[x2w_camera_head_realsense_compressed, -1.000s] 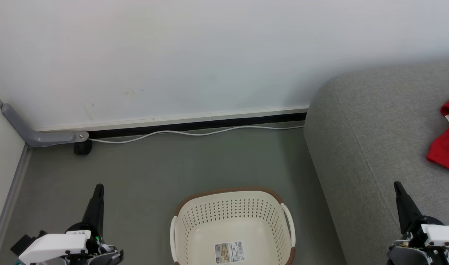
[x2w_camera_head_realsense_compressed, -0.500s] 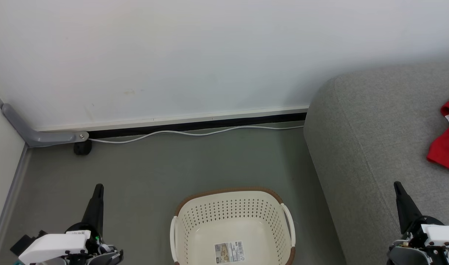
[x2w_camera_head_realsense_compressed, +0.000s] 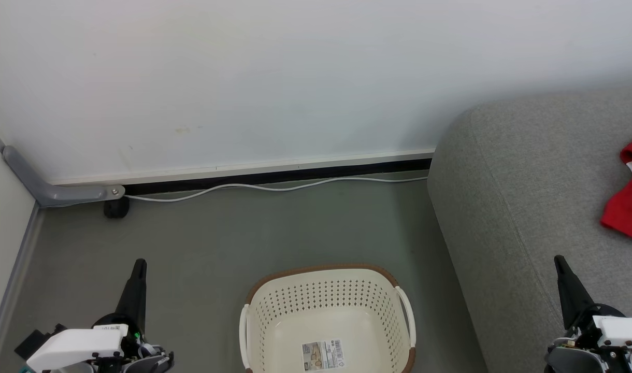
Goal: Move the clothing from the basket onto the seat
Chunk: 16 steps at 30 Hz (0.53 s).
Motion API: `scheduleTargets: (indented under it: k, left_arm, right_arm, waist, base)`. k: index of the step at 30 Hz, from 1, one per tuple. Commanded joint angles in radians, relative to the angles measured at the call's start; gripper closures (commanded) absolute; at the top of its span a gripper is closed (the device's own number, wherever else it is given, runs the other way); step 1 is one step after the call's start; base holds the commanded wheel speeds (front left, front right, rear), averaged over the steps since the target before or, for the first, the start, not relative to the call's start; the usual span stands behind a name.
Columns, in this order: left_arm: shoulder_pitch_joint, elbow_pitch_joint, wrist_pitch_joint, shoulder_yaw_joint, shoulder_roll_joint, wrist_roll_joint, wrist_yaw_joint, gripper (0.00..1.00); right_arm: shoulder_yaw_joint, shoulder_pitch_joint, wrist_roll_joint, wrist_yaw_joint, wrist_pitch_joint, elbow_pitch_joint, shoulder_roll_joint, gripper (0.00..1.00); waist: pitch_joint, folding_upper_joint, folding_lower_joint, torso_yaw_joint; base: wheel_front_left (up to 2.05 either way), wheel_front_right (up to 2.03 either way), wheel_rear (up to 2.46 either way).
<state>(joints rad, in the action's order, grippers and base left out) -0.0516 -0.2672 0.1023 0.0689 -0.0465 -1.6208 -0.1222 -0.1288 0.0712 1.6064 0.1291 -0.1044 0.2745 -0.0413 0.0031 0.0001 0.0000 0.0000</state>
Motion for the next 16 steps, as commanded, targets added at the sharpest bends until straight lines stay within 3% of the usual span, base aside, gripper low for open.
scheduleTargets:
  k: [1, 16]
  left_arm:
    - [-0.055, 0.022, 0.003, 0.035, -0.012, 0.004, -0.008, 1.0]
    - [-0.056, 0.022, 0.004, 0.037, -0.01, 0.005, -0.008, 1.0]
  right_arm:
    - [0.016, 0.037, 0.003, 0.002, -0.008, -0.03, -0.01, 1.0]
    - [0.015, 0.037, 0.002, 0.002, -0.009, -0.03, -0.01, 1.0]
  waist:
    - [0.0, -0.0001, 0.0, 0.0]
    - [0.0, -0.0001, 0.0, 0.0]
  base:
    - [0.0, 0.0, 0.0]
    - [0.0, 0.0, 0.0]
